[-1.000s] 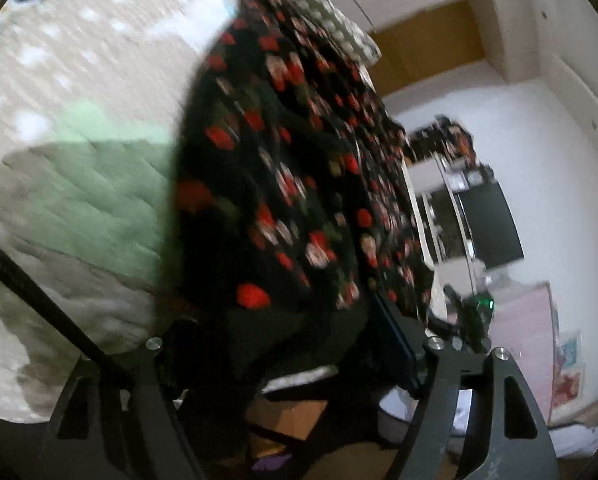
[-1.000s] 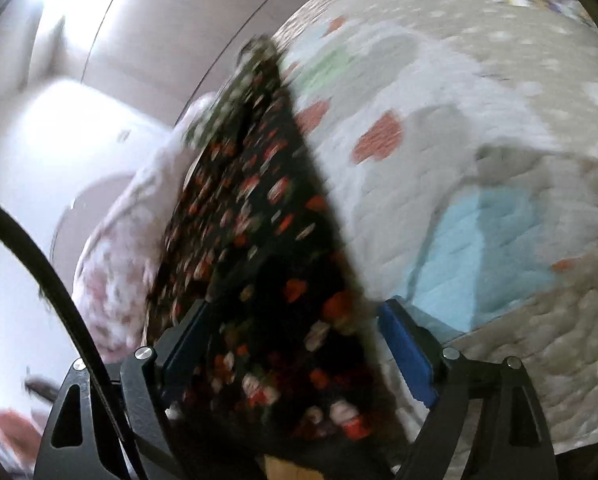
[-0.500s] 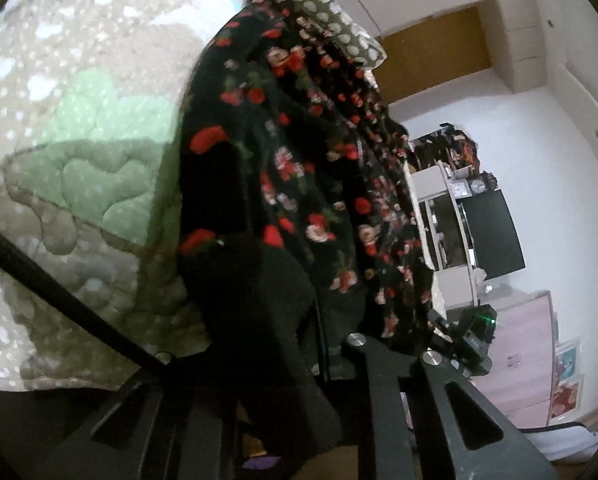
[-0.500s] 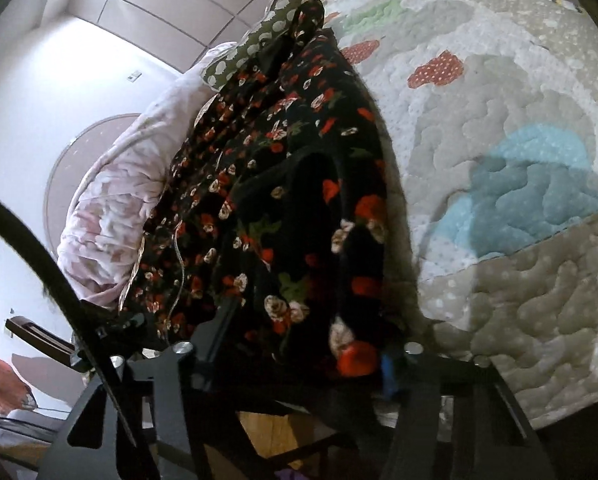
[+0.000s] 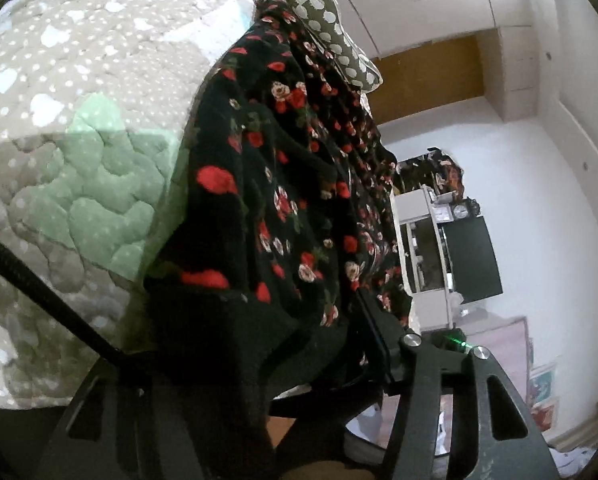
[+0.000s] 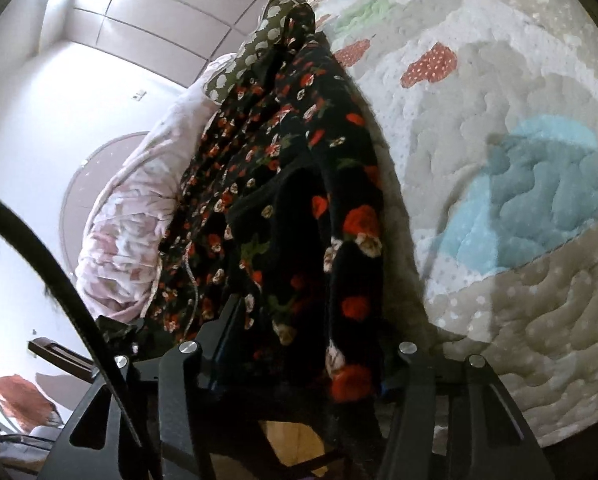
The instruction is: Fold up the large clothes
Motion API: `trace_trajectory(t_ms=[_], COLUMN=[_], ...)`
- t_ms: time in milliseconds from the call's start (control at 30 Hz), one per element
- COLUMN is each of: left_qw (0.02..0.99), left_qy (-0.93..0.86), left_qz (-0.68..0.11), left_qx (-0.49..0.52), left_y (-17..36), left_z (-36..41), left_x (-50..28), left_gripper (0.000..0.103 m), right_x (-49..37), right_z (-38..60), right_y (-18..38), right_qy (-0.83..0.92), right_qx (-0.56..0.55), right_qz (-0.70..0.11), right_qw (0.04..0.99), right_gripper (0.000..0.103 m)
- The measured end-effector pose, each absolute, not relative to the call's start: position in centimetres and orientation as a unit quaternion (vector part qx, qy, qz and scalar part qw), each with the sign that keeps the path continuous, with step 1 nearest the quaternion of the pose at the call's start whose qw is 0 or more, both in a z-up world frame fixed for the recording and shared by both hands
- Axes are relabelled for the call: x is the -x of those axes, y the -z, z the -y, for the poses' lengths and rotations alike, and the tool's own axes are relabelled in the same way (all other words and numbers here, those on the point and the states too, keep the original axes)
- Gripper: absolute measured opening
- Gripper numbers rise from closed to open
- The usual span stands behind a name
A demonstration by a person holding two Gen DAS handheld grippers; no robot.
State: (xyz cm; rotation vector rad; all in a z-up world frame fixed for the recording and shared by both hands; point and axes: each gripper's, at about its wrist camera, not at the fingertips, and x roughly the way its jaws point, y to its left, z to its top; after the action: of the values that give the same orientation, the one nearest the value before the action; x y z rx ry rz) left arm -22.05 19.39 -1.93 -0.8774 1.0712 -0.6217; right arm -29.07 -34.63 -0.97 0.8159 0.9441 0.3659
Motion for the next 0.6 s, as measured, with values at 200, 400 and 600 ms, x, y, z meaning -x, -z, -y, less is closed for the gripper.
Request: trace_trajectory(t_ms=[200,400,600], left_qw=[0.747,0.761,0.777], left_qy=[0.278,0.264,0.274], left_qz=[-0.506,-0.505,-0.459], left_qx=[0.330,0.310,0.334], left_y=[0.8,-0.8,-5.9], left_z=[-16.8,-16.4,-17.1], left_x=[21.9,22.1,20.0], left_gripper=[0.025,0.010,0.010], right_x=[29.4,29.2,27.4], right_z=[33.4,32.5,33.7], right_y=[0.5,-1.3,-6.8], right_qy=[-0.169,-0.166,-0.222], right_qx=[-0.360,-0.311,-0.352], right_qz=[-0.443,-0.460,-0.404], right_qw=[0.804,0.815,0.815], right_gripper=[0.059,0.017,0.015])
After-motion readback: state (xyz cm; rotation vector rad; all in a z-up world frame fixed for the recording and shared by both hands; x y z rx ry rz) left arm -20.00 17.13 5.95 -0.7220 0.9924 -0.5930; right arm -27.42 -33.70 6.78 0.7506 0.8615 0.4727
